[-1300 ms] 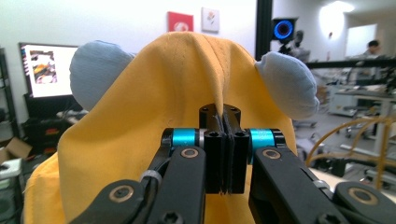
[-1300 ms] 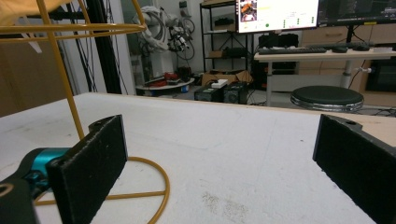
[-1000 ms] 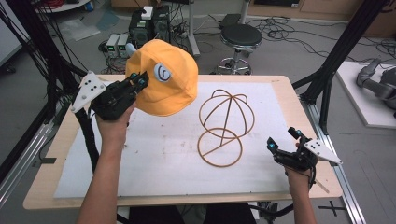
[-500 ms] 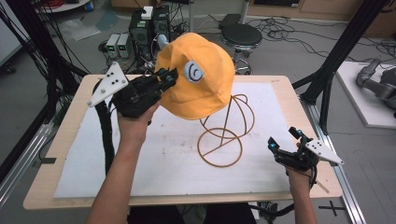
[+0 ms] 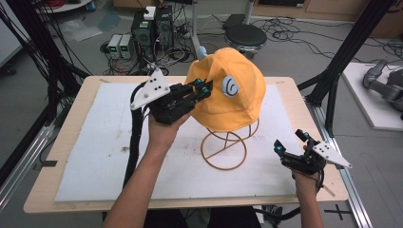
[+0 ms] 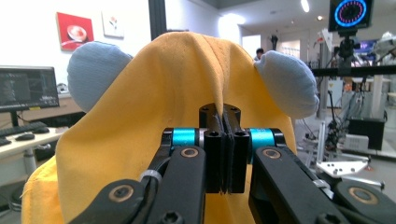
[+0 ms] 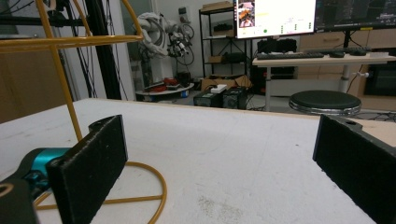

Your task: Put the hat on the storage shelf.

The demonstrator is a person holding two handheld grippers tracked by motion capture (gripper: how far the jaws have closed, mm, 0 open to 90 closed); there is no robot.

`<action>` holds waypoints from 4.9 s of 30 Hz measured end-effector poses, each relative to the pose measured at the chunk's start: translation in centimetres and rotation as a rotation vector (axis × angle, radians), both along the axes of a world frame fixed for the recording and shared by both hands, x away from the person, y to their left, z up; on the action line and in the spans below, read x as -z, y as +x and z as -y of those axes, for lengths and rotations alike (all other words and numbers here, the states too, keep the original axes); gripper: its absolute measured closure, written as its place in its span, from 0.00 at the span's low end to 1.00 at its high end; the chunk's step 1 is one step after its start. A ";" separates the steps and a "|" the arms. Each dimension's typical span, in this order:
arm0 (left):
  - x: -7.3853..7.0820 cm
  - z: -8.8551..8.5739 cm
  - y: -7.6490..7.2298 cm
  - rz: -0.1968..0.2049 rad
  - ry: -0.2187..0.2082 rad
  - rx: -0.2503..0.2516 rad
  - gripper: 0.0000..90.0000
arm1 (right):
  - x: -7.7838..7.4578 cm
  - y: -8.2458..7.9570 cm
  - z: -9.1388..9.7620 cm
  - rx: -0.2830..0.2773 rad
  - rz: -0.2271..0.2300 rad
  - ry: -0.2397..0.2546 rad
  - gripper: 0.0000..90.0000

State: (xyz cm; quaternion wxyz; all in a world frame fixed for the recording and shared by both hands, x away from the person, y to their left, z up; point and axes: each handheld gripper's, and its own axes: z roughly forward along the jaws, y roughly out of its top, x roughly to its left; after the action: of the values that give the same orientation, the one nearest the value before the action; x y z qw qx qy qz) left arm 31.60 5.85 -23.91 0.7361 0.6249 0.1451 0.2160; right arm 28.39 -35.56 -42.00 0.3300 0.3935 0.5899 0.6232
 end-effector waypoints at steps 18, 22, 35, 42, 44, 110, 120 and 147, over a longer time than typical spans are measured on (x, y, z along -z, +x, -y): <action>3.0 1.9 0.6 -0.054 0.022 0.025 0.98 | 0.0 -0.1 0.2 0.004 -0.004 0.005 0.03; 3.4 2.3 0.5 -0.058 0.028 0.030 0.98 | 0.0 -0.1 0.1 -0.002 -0.008 0.003 0.03; 4.7 2.8 0.7 -0.090 0.041 0.046 0.97 | 0.0 -0.1 0.2 -0.002 -0.001 -0.001 0.03; 5.3 2.7 0.9 -0.101 0.050 0.042 0.95 | 0.1 -0.1 0.2 0.001 -0.005 -0.004 0.03; 5.4 2.7 0.9 -0.100 0.044 0.044 0.93 | 0.1 -0.1 0.2 0.001 -0.006 -0.004 0.03; 14.2 -22.6 -5.6 -0.093 0.015 -0.772 0.14 | 0.0 0.0 -0.5 0.052 0.054 -0.076 0.03; 15.3 -23.4 -6.3 -0.084 -0.036 -0.814 0.14 | 0.1 -0.1 -0.1 0.069 0.055 -0.087 0.03; 15.9 -22.5 -6.2 -0.095 -0.018 -0.815 0.14 | 0.5 0.0 -1.0 0.045 0.037 -0.105 0.03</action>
State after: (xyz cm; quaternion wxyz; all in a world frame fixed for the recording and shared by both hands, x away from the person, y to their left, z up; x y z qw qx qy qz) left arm 25.42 28.33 -39.78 0.5882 0.5190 0.4164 0.4596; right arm 28.43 -34.54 -42.54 0.3749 0.3773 0.6067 0.5907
